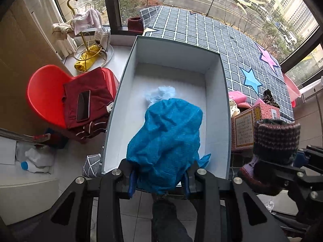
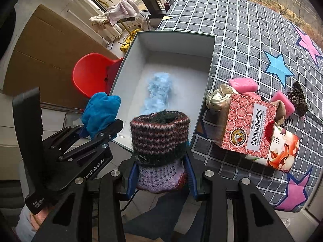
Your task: Organize soft objects
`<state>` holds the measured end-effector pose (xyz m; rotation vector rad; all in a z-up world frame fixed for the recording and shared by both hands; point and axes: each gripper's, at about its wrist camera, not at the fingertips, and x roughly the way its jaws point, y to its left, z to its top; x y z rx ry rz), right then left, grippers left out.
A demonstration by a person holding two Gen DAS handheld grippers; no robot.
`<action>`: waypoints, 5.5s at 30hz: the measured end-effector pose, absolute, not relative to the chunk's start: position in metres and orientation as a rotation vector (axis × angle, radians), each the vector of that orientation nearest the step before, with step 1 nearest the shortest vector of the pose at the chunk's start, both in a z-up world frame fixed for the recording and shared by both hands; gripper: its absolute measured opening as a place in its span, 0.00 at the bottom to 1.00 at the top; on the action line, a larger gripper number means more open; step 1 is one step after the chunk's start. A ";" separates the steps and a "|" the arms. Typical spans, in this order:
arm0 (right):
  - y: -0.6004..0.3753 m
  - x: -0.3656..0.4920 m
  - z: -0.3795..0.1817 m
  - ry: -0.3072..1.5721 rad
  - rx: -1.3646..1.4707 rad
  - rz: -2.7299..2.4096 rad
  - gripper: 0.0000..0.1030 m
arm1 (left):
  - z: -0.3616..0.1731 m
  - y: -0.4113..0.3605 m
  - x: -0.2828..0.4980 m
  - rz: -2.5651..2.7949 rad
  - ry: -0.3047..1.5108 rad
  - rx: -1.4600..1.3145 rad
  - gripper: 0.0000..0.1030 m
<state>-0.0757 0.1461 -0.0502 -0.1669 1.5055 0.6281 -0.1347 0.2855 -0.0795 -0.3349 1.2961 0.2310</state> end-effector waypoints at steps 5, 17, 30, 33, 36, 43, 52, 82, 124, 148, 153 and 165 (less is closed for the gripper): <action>0.147 -0.075 -0.052 1.512 -0.162 0.626 0.41 | -0.081 0.287 -0.132 0.232 1.301 -0.336 0.36; 0.147 -0.073 -0.054 1.515 -0.158 0.622 0.41 | -0.084 0.286 -0.131 0.231 1.304 -0.333 0.36; 0.147 -0.073 -0.055 1.520 -0.152 0.620 0.41 | -0.085 0.284 -0.130 0.230 1.305 -0.329 0.36; 0.147 -0.072 -0.055 1.520 -0.151 0.619 0.41 | -0.086 0.284 -0.129 0.230 1.305 -0.329 0.36; 0.146 -0.073 -0.056 1.522 -0.150 0.618 0.41 | -0.086 0.284 -0.129 0.229 1.306 -0.328 0.36; 0.146 -0.073 -0.057 1.524 -0.146 0.616 0.41 | -0.088 0.285 -0.128 0.228 1.309 -0.325 0.36; 0.145 -0.072 -0.057 1.526 -0.145 0.615 0.41 | -0.087 0.284 -0.128 0.229 1.310 -0.326 0.36; 0.142 -0.055 -0.059 1.527 -0.102 0.585 0.41 | -0.085 0.290 -0.110 0.221 1.310 -0.289 0.37; 0.177 0.003 -0.054 1.414 -0.097 0.595 0.85 | -0.064 0.292 -0.084 0.334 1.198 -0.190 0.80; 0.116 -0.042 0.044 1.131 -0.026 0.603 1.00 | 0.035 0.266 -0.141 0.176 0.899 -0.306 1.00; 0.086 -0.039 0.041 1.147 0.019 0.541 1.00 | 0.037 0.257 -0.138 0.180 0.928 -0.292 1.00; -0.008 -0.024 0.036 1.162 0.170 0.354 1.00 | 0.022 0.243 -0.110 0.144 1.053 -0.312 1.00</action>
